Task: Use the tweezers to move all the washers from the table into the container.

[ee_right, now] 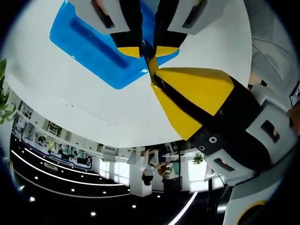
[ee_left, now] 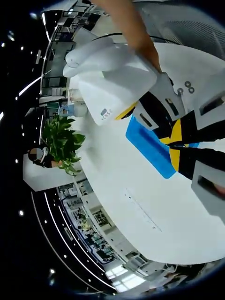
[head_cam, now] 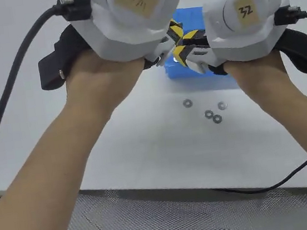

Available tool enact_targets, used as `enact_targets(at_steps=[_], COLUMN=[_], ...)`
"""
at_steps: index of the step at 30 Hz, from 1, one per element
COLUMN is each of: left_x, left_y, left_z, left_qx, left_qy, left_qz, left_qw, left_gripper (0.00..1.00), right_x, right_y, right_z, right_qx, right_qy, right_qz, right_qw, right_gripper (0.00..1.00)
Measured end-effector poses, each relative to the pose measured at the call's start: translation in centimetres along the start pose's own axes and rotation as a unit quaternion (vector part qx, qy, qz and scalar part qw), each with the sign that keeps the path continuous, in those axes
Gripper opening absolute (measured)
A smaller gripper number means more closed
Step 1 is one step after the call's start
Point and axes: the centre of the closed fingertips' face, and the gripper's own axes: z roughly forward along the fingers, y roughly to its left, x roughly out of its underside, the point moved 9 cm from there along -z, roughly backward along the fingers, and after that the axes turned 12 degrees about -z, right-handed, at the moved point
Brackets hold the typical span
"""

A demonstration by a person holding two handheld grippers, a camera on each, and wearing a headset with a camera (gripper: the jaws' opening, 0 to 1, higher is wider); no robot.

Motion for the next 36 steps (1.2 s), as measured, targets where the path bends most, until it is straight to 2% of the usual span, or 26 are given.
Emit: enact_targets(at_steps=[2,8,14,20,22,27,30,31,33,34,35,36], left_x=[0.0,-0.5,-0.8,-1.3,-1.3,-1.4,-1.4,-1.4,-1.9,-1.8,-1.6,-1.6], left_y=[0.1,-0.3,-1.0,-0.9,-1.0,-1.5,-1.8,-1.4,-3.4,-3.6,-3.4,-3.6], left_z=[0.0,-0.9,-1.6,-2.3,-2.4,-2.3,-2.5,-1.8,-4.9,-5.0,-4.4,-4.7], left_qx=[0.0,0.004,0.001,0.004,0.008,0.016,0.023,0.024,0.028,0.029,0.031,0.034], left_qy=[0.001,-0.004,-0.007,-0.014,-0.017,-0.02,-0.019,-0.018,-0.017,-0.016,-0.015,-0.014], left_qz=[0.003,0.012,0.031,0.032,0.033,0.047,0.06,0.063,0.069,0.075,0.076,0.077], left_qw=[1.0,0.9999,0.9995,0.9994,0.9993,0.9986,0.9978,0.9976,0.9971,0.9967,0.9965,0.9964], left_gripper=[0.0,0.0,0.0,0.0,0.0,0.0,0.0,0.0,0.0,0.0,0.0,0.0], right_x=[0.0,-0.7,-1.0,-1.5,-1.6,-2.3,-2.6,-2.7,-2.7,-2.7,-2.7,-2.6], right_y=[-0.1,0.0,-0.1,0.2,0.3,1.0,1.6,1.8,2.3,2.6,2.7,2.8], right_z=[-0.1,-1.2,-1.6,-2.8,-2.9,-4.4,-5.1,-5.3,-5.6,-5.8,-5.8,-5.9], right_qx=[-0.007,-0.001,-0.004,-0.001,0.0,0.004,-0.003,-0.004,-0.009,-0.01,-0.011,-0.012], right_qy=[-0.002,-0.01,-0.019,-0.025,-0.028,-0.04,-0.045,-0.046,-0.047,-0.048,-0.048,-0.048], right_qz=[-0.004,-0.023,-0.002,-0.011,-0.022,-0.039,-0.049,-0.05,-0.052,-0.055,-0.057,-0.057], right_qw=[1.0,0.9997,0.9998,0.9996,0.9994,0.9984,0.9978,0.9976,0.9975,0.9973,0.9972,0.9971], right_gripper=[0.05,0.06,0.06,0.07,0.07,0.1,0.08,0.08,0.07,0.07,0.07,0.07])
